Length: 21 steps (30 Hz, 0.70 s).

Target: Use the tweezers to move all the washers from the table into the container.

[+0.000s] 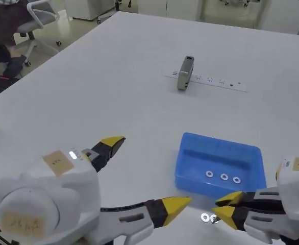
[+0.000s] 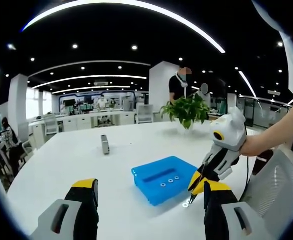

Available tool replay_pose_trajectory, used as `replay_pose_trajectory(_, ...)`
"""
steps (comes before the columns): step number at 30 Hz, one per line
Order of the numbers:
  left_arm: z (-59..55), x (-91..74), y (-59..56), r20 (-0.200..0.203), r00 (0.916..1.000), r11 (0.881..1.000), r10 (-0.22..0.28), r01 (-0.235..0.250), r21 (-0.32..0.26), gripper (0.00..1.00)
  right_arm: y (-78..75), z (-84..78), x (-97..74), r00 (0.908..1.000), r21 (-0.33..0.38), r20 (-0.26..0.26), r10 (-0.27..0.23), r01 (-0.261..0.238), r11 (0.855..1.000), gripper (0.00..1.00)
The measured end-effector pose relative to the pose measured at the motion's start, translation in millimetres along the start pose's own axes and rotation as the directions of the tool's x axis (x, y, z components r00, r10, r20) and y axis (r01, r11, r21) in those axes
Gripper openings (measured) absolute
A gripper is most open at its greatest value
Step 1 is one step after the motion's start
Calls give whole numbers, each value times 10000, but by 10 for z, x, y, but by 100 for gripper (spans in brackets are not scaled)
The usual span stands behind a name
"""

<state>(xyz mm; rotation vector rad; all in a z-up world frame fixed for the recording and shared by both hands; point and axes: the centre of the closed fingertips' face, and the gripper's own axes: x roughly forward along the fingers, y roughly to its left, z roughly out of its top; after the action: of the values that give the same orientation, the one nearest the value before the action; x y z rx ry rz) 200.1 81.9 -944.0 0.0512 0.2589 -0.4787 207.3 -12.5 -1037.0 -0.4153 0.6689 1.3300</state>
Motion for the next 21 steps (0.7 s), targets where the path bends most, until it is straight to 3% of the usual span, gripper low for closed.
replay_pose_trajectory(6,24,1,-11,81,10000,10000,37,-37,24,89,-10,29,30,9996,340,287,-69,59,9994,3)
replay_pose_trajectory(13,18,2,-2,12,9999,9996,168,-169,205,89,-24,27,22,9944,703,976,-407,339,9970,3)
replay_pose_trajectory(17,134,-24,-13,658,9978,9998,72,-59,-212,93,-27,19,2,9912,802,1198,-565,471,9957,2)
replay_pose_trajectory(21,183,-39,18,931,9953,9988,279,-239,-432,96,-14,21,-12,9906,739,1254,-543,453,9962,2)
